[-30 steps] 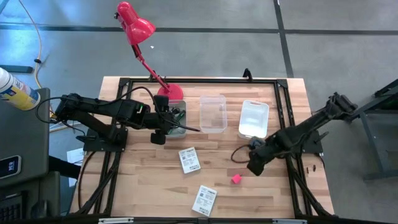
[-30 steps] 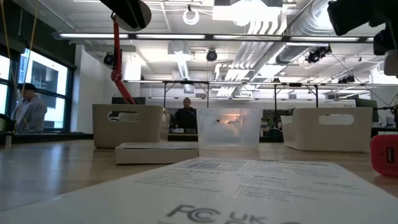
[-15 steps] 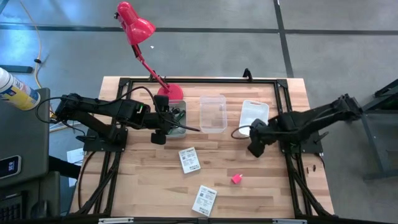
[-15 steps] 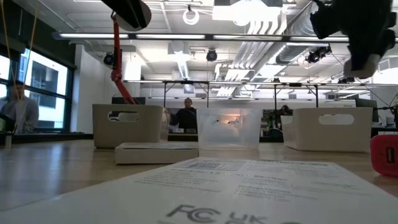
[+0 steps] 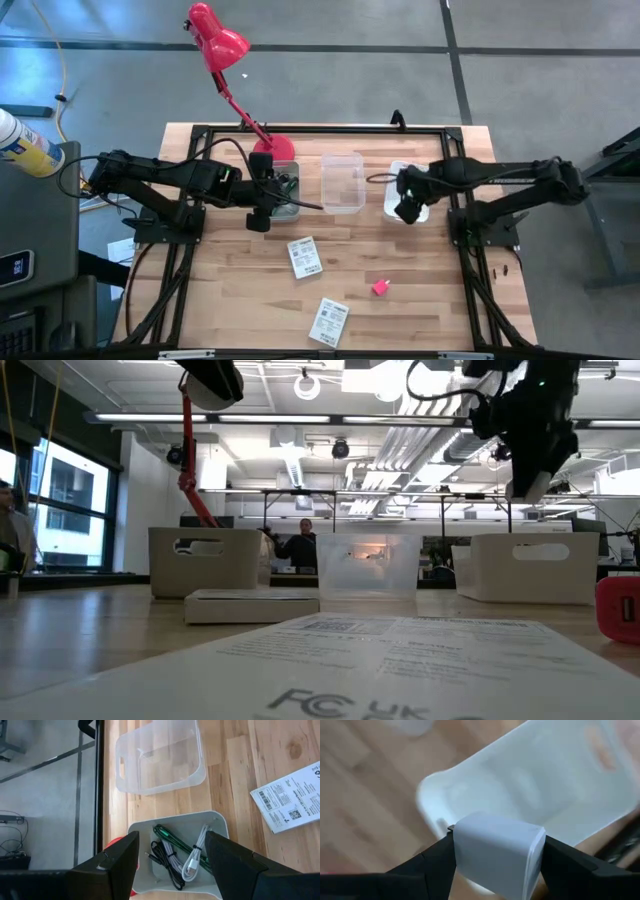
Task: Pick and place items into bin
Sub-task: Put the white charger adapter into the white bin
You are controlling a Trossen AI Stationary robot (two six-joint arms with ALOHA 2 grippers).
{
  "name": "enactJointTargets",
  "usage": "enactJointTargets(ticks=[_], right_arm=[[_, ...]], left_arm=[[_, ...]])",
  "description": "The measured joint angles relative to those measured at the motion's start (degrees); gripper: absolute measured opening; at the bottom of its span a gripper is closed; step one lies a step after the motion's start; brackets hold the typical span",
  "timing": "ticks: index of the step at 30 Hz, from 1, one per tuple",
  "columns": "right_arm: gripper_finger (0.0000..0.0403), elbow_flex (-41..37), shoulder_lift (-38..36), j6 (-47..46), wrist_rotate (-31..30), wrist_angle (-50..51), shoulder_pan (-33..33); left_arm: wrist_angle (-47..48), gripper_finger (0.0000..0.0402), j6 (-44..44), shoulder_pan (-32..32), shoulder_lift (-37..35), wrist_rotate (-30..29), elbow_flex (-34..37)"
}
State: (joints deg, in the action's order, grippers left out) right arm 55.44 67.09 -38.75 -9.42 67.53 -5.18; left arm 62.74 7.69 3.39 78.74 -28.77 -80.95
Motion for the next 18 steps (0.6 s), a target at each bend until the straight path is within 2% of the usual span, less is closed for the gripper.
enactJointTargets(ticks=[11,18], right_arm=[[0.0245,0.00,0.02,13.58,-2.48,-1.92,-13.59],[0.0245,0.00,2.28,18.17,-2.39,-7.79,-18.65]], left_arm=[[-0.15,0.0216,-0.58,0.01,0.00,0.00,0.00],[-0.87,0.0216,-0.62,-0.01,0.00,-0.62,0.00]])
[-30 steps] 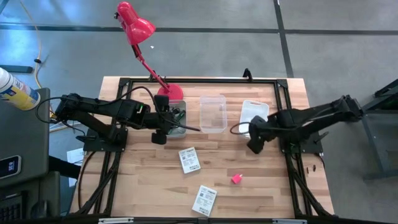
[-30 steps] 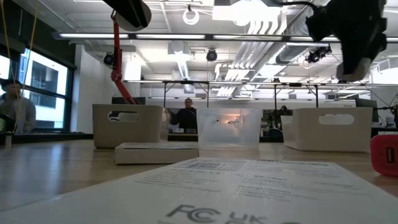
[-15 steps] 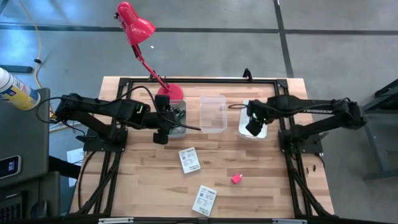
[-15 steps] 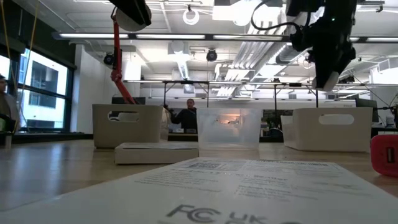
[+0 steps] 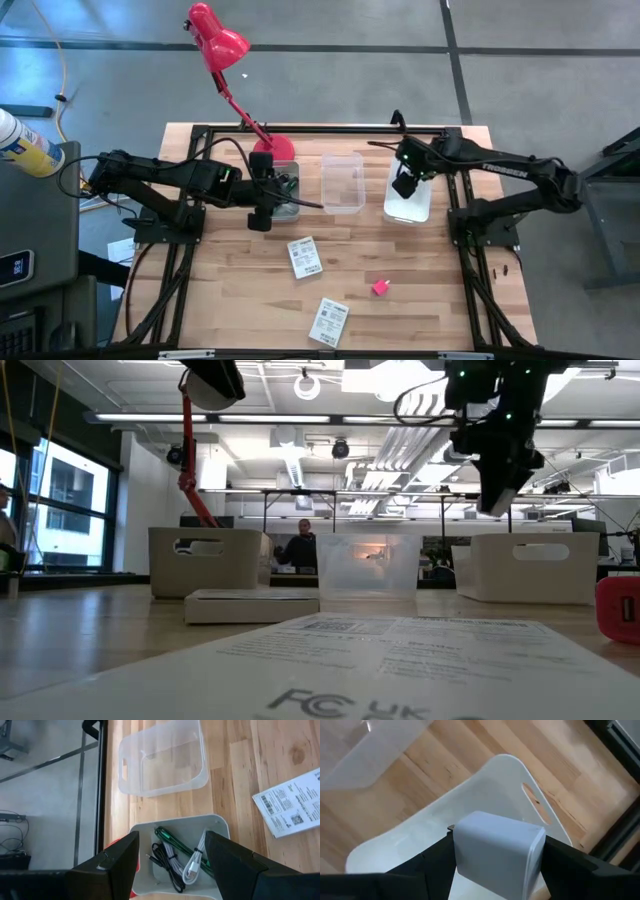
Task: Pick and place items into bin
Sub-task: Put the white charger adapter into the white bin, then put the pink charger adapter into the white bin
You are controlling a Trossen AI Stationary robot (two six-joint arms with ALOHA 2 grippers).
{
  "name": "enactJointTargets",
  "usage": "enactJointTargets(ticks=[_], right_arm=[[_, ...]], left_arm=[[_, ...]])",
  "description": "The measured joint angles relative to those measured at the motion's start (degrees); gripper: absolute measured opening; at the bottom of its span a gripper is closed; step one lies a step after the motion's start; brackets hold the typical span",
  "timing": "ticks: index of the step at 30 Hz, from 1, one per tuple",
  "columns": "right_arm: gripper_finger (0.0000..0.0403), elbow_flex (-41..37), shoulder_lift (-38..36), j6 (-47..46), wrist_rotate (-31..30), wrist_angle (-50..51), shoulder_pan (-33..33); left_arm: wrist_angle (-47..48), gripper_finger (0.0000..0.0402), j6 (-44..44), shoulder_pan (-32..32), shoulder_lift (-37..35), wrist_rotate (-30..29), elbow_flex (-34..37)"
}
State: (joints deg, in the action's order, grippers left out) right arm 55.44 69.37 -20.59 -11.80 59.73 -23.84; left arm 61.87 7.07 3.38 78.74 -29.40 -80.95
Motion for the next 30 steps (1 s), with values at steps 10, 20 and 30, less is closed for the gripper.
enactJointTargets(ticks=[10,20,30], right_arm=[[0.0245,0.00,7.63,4.16,-0.40,-0.07,-1.98],[0.0250,0.00,9.09,2.86,1.02,0.57,-3.27],[0.0288,0.00,9.09,2.67,2.33,1.32,-3.30]], left_arm=[[-1.33,0.0216,0.02,0.02,0.00,-0.25,0.00],[-1.87,0.0216,-0.20,0.00,0.00,-0.25,0.00],[-2.03,0.0216,-0.17,0.01,0.00,-0.25,0.00]])
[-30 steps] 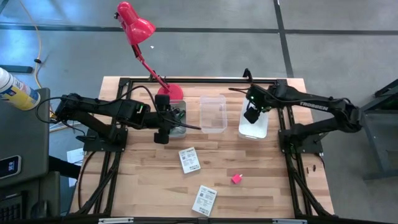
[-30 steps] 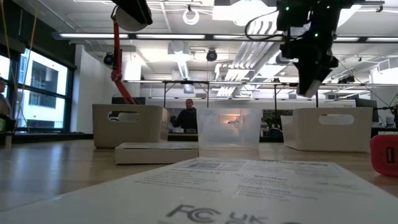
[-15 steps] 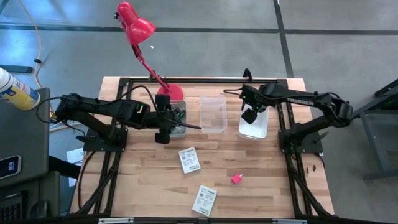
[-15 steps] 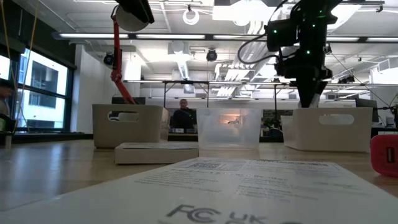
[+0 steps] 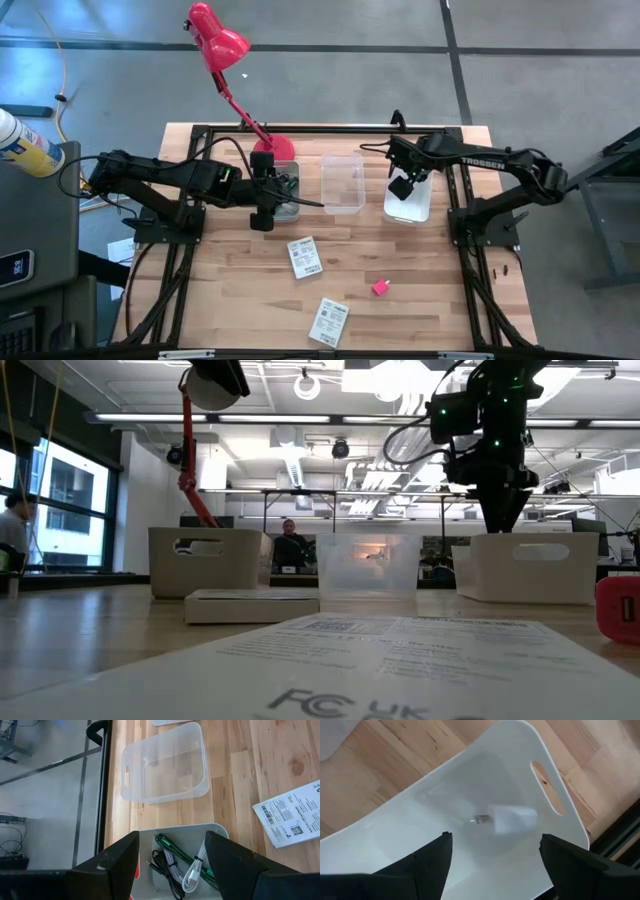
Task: Pick and place items into bin
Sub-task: Put the pink charger adapter into the white bin
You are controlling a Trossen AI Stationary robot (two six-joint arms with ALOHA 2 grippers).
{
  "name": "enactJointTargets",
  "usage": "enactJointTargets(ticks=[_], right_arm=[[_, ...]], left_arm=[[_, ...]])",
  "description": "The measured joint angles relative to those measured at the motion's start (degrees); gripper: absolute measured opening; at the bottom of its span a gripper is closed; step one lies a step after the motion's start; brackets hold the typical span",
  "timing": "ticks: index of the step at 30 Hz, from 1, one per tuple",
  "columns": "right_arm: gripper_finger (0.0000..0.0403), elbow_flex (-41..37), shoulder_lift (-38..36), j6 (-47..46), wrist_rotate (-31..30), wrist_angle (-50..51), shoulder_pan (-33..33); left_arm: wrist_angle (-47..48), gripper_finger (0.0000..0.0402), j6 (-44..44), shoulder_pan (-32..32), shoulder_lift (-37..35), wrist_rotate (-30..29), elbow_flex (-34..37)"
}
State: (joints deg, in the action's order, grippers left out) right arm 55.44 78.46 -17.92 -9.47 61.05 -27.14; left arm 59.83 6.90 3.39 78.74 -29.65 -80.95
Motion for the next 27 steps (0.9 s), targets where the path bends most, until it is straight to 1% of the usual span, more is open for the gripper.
enactJointTargets(ticks=[4,7,14,17,21,27], right_arm=[[0.0287,0.00,-0.58,0.00,1.47,0.00,0.34],[0.0288,0.00,-2.42,-0.10,2.65,0.05,1.41],[0.0287,0.00,-10.64,-2.86,4.86,0.01,6.60],[0.0287,0.00,-14.33,-3.35,7.12,-0.48,10.11],[0.0287,0.00,-17.69,-5.75,10.39,-3.25,16.47],[0.0287,0.00,-18.29,-10.41,10.87,-9.51,28.51]], left_arm=[[0.01,0.0216,0.02,0.00,0.00,0.00,0.00],[0.02,0.0216,0.07,0.01,0.00,0.00,0.00],[0.02,0.0216,0.13,0.00,0.00,0.01,0.00],[0.02,0.0216,0.13,0.00,0.00,0.01,0.00],[-0.02,0.0216,0.11,-0.01,0.00,0.00,0.00],[-0.28,0.0216,-0.80,0.00,0.00,0.02,0.00]])
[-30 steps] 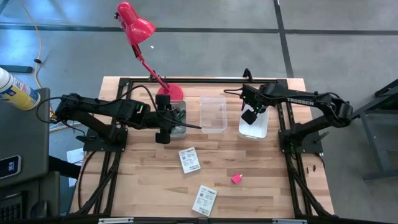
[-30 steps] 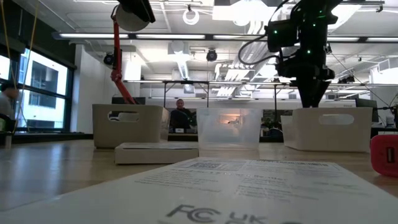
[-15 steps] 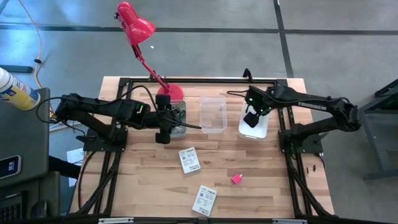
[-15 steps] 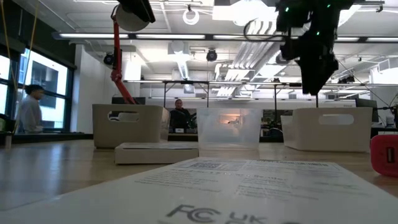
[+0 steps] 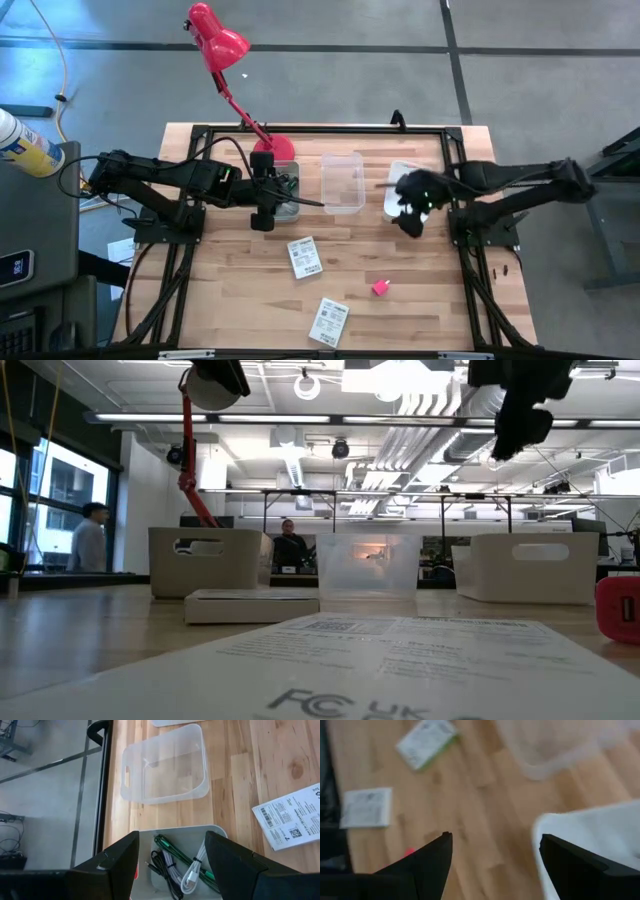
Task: Pick and place items into bin
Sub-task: Put the pink charger adapter into the white bin
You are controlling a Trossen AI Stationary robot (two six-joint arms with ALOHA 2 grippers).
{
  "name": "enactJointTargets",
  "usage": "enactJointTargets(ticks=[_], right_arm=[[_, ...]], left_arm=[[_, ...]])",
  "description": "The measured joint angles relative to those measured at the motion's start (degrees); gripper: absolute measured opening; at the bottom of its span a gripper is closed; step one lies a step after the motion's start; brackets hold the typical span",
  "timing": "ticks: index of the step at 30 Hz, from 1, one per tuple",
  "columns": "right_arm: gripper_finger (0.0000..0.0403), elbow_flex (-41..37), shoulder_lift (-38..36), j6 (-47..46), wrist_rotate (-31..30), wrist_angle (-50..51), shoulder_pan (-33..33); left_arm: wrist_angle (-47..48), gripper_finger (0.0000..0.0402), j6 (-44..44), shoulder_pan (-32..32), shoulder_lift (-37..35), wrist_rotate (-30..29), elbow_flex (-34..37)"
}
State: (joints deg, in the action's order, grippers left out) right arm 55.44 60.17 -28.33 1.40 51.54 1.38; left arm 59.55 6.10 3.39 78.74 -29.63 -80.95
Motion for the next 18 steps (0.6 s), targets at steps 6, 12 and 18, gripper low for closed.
enactJointTargets(ticks=[6,12,18], right_arm=[[0.0287,0.00,3.02,-1.68,-2.10,-4.03,11.81],[0.0287,0.00,9.02,-2.67,-4.90,-7.00,20.44],[0.0287,0.00,16.20,-1.77,-5.30,-12.49,25.32]], left_arm=[[0.00,0.0216,-0.38,0.01,0.00,0.00,0.00],[-0.12,0.0216,-0.49,0.00,0.00,-0.07,0.00],[-0.16,0.0216,-0.49,-0.01,0.00,-0.85,0.00]])
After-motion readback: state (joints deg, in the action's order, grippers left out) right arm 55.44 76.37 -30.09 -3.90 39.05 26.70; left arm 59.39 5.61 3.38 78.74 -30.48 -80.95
